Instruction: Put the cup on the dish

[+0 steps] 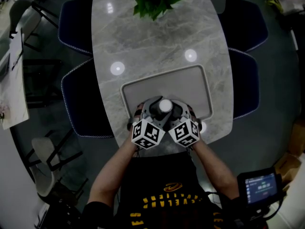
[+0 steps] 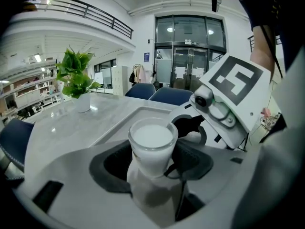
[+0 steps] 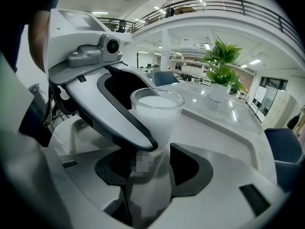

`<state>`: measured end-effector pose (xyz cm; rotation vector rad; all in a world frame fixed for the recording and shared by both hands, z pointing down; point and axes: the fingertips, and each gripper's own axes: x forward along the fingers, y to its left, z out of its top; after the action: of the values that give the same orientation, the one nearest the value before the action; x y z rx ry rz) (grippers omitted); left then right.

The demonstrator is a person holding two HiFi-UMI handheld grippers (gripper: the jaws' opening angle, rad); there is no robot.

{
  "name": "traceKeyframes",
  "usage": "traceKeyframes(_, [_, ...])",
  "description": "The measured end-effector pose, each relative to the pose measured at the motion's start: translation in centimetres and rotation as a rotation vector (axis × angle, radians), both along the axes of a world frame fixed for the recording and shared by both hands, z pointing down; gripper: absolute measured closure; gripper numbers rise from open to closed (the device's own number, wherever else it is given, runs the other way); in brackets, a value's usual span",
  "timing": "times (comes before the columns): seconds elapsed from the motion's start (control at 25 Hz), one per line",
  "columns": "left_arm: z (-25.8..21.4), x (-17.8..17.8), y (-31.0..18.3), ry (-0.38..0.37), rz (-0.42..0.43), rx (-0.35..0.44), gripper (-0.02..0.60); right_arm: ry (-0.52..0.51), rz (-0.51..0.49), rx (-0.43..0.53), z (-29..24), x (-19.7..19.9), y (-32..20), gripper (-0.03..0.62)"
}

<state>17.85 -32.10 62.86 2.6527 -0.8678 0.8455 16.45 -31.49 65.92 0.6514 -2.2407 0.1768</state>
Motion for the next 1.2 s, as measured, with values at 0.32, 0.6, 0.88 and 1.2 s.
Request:
traceKeyframes(0.32, [0.3, -0.1, -0.4, 0.02, -0.02, -0.022, 0.321, -0.016, -0.006, -0.049, 0.2, 0.1, -0.1, 0.378])
traceKeyframes(0.6, [0.7, -0.8, -0.9, -0.036, -0.006, 0.011, 0.321, -0.025, -0.017, -0.077, 0.1, 0.0, 0.1, 0.378])
traceKeyframes(0.88, [0.7, -0.9, -1.0, -0.04, 0.0, 0.016, 0.321, -0.049, -0.022, -0.082, 0.0, -0.2, 0.5, 0.378])
traceKeyframes(1.2, [0.7, -1.3, -0.7, -0.005, -0.028, -0.01, 0.301, -0.071, 0.012, -0.113, -0.2, -0.2, 1.2, 0.378])
